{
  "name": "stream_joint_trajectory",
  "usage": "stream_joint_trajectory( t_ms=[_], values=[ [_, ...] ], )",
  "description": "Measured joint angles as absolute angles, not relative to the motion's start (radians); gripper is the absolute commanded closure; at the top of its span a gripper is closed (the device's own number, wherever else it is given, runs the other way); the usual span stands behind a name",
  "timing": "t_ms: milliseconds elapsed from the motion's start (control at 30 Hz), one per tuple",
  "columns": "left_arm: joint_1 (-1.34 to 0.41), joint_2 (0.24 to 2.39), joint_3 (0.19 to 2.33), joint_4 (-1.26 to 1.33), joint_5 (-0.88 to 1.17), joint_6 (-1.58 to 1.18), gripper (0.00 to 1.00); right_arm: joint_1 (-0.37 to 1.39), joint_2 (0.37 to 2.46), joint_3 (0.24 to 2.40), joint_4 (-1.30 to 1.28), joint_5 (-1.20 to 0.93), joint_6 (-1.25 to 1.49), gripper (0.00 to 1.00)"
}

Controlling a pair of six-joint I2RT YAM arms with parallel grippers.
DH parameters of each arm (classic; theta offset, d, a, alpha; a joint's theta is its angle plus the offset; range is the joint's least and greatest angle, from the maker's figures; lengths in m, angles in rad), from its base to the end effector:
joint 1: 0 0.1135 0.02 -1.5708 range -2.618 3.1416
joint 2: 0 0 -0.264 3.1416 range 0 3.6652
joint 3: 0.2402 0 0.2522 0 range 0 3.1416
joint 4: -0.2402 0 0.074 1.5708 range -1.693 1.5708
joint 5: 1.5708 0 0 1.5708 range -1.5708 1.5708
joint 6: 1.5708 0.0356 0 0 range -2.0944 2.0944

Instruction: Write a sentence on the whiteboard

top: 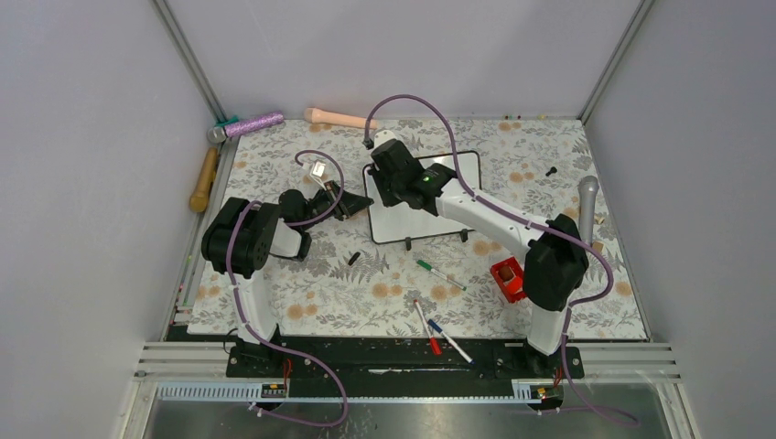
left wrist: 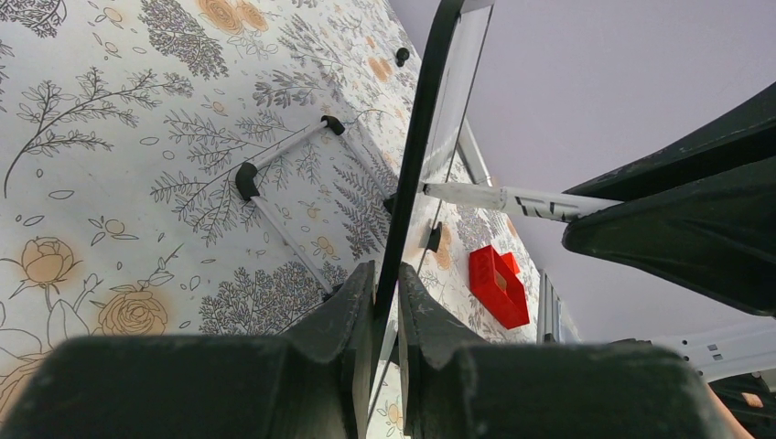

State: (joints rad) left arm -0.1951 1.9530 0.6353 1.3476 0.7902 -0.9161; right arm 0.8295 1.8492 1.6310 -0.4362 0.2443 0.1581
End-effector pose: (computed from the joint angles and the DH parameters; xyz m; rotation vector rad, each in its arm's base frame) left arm 0.3256 -0.0901 0.1393 0.0794 1.7508 -1.4456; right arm 0.2973 0.3119 0.3068 -0.6024 2.1332 0.2780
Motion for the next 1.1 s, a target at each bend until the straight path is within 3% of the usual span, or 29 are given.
stream_joint_trajectory(
  t_ms=[1100],
  values=[
    [-0.196,1.953,0.635,1.356,0.801,-0.915,0.96,0.829,1.855,1.734,-0.437,0.254,0.126,1.00]
  ],
)
